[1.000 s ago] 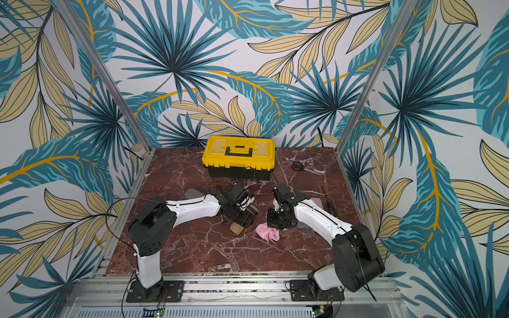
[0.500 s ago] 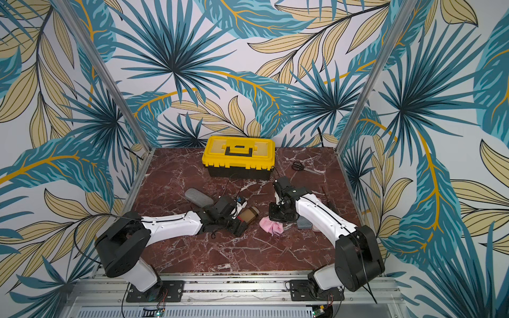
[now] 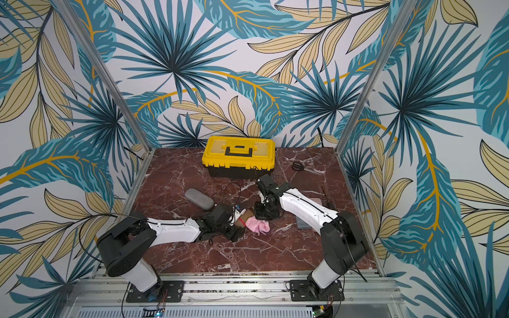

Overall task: Wipe the eyeglass case
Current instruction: Wipe the dirt from the eyeglass case.

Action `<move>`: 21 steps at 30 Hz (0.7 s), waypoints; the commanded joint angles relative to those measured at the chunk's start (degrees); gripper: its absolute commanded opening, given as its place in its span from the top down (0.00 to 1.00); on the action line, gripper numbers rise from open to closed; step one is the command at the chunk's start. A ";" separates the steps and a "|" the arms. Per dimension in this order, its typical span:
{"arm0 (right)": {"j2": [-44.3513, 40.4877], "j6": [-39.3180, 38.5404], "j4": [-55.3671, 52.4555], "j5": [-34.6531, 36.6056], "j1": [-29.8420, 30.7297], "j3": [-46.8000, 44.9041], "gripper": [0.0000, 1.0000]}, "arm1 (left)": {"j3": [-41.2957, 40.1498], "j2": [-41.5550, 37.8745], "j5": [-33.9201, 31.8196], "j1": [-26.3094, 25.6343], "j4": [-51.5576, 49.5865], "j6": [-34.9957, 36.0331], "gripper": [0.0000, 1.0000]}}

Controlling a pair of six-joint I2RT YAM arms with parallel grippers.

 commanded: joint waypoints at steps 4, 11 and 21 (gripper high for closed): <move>5.65 2.55 4.57 -4.42 0.84 1.22 1.00 | -3.45 -0.56 1.22 -0.20 6.30 0.31 0.20; 8.96 -4.73 -7.51 13.80 -5.21 8.05 1.00 | -4.48 -0.58 0.71 -0.20 6.73 2.04 0.25; 8.93 3.24 1.62 -8.20 1.64 5.94 1.00 | -6.46 -0.74 1.97 -0.20 10.43 2.59 0.48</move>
